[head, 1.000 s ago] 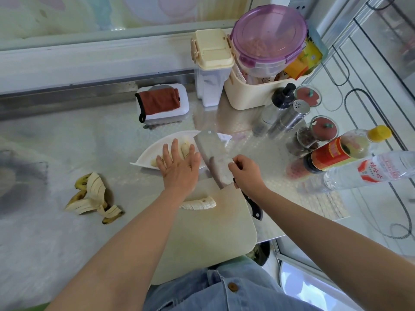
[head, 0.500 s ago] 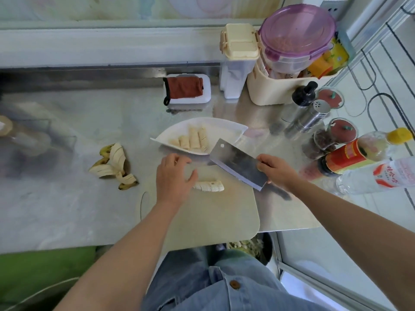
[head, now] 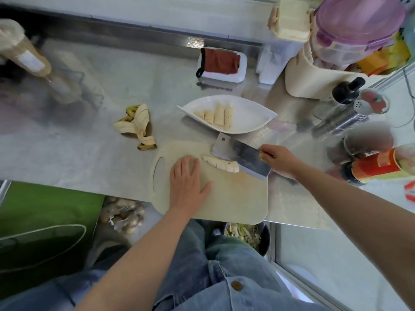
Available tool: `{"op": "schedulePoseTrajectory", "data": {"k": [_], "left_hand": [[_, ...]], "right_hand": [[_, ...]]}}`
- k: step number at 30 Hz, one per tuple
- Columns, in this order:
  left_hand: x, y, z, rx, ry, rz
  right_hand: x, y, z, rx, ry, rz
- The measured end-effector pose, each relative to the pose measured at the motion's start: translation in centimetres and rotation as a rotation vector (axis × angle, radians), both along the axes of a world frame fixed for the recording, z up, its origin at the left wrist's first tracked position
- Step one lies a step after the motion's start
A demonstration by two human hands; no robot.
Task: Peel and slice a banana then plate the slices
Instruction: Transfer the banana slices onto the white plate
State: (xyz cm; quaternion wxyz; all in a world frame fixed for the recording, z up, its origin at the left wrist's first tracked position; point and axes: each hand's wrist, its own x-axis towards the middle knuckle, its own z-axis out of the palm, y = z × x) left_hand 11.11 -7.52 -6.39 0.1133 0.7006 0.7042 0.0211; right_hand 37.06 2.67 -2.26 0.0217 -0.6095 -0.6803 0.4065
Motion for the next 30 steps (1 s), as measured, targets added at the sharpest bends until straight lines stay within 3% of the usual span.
{"op": "schedulePoseTrajectory", "data": {"k": [7,18,21,25,30], "left_hand": [[1.8,-0.5,-0.3,-0.138,0.011,0.019],[1.5,-0.5,0.5,-0.042,-0.068,0.035],[1.5,-0.1,1.3,0.041,-0.116,0.033],[1.6,1.2,2.6,0.124,-0.148,0.042],[2.4,4.0,3.7,0.174,-0.134,-0.051]], "right_hand": [[-1.4,-0.4,-0.5,0.017,-0.013,0.079],[-1.5,-1.8,-1.1,-0.049,0.043,0.015],[-1.3,-2.5,-0.9,-0.14,0.132,-0.1],[-0.4,-3.2,-0.6,-0.237,0.399,-0.36],[-0.3,-2.6,1.2,-0.089,0.517,-0.602]]}}
